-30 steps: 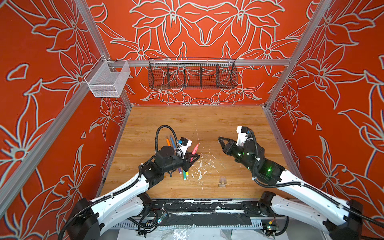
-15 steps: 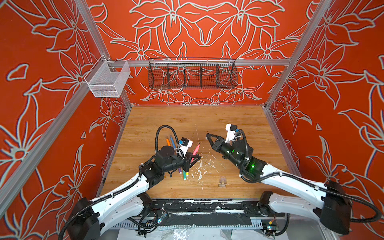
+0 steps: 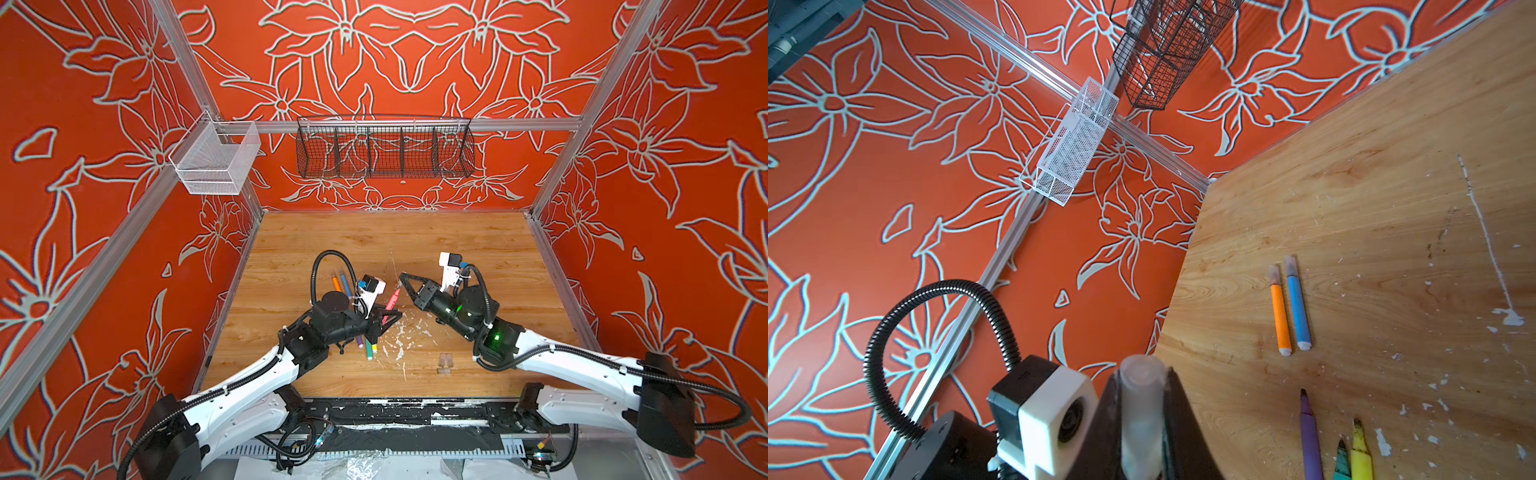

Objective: Insert the pens into the pen caps
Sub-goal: 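Carry the cap over the pink marker tip held by the left gripper, then lower and press the cap down onto the pink marker with the right gripper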

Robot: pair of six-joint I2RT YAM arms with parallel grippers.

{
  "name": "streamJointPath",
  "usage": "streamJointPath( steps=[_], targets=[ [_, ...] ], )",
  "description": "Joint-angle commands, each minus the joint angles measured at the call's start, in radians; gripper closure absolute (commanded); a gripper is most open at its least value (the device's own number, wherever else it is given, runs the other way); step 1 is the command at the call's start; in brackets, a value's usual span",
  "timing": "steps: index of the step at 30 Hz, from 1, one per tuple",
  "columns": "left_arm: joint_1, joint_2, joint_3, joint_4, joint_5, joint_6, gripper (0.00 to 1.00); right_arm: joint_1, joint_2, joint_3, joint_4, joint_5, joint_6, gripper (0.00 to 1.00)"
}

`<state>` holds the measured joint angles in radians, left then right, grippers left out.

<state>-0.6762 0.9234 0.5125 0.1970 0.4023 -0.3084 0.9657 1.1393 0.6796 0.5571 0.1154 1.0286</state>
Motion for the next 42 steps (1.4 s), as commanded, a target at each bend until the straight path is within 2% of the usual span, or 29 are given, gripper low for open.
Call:
streamJointPath(
  steps=[1, 15, 30, 37, 42],
  targets=[
    [-0.008, -0.001, 0.006, 0.031, -0.003, 0.000, 1.00, 0.013, 0.007, -0.001, 0.039, 0.006, -0.002, 1.00],
    [-0.008, -0.026, -0.008, 0.042, 0.003, 0.005, 1.00, 0.018, -0.009, -0.015, 0.020, 0.079, -0.055, 1.00],
    [-0.006, -0.019, -0.008, 0.043, -0.011, -0.018, 1.00, 0.037, 0.028, -0.049, 0.086, 0.019, -0.033, 1.00],
    [0.006, -0.007, -0.013, 0.072, 0.020, -0.056, 1.00, 0.070, 0.042, -0.095, 0.136, 0.033, -0.019, 1.00],
    [0.044, 0.020, -0.022, 0.130, 0.118, -0.105, 1.00, 0.109, 0.068, -0.115, 0.197, 0.039, -0.034, 1.00]
  ],
)
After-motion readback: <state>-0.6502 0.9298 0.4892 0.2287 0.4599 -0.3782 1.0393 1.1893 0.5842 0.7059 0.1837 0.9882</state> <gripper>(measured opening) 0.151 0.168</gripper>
